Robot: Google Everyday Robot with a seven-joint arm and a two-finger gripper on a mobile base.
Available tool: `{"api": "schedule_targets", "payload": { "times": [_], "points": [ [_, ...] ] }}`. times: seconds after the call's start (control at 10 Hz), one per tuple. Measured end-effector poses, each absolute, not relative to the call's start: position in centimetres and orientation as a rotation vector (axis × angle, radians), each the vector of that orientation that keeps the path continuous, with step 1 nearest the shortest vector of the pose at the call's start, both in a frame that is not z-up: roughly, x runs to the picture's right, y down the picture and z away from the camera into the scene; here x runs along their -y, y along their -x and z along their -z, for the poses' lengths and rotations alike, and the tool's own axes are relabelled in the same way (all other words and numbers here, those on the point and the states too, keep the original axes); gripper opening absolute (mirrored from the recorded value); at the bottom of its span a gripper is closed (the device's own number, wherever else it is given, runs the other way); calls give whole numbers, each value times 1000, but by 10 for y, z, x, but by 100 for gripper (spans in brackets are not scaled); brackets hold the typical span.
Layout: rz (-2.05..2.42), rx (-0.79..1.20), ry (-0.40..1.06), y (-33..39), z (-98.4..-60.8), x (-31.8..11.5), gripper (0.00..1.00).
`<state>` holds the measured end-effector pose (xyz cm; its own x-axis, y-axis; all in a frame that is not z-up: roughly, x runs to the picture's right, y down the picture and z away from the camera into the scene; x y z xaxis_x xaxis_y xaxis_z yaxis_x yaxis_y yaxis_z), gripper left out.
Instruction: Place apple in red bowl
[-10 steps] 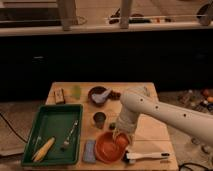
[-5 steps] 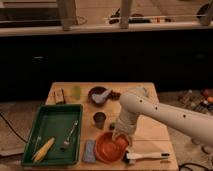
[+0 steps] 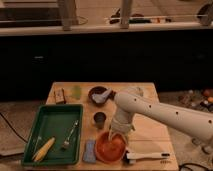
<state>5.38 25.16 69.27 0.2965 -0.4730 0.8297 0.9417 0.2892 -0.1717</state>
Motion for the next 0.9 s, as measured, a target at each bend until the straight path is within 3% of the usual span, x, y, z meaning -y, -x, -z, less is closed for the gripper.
{"api": "schedule_targets", "payload": {
  "times": [0.9],
  "points": [
    [1133,830,786,-20,-698,-262,0]
  ]
}}
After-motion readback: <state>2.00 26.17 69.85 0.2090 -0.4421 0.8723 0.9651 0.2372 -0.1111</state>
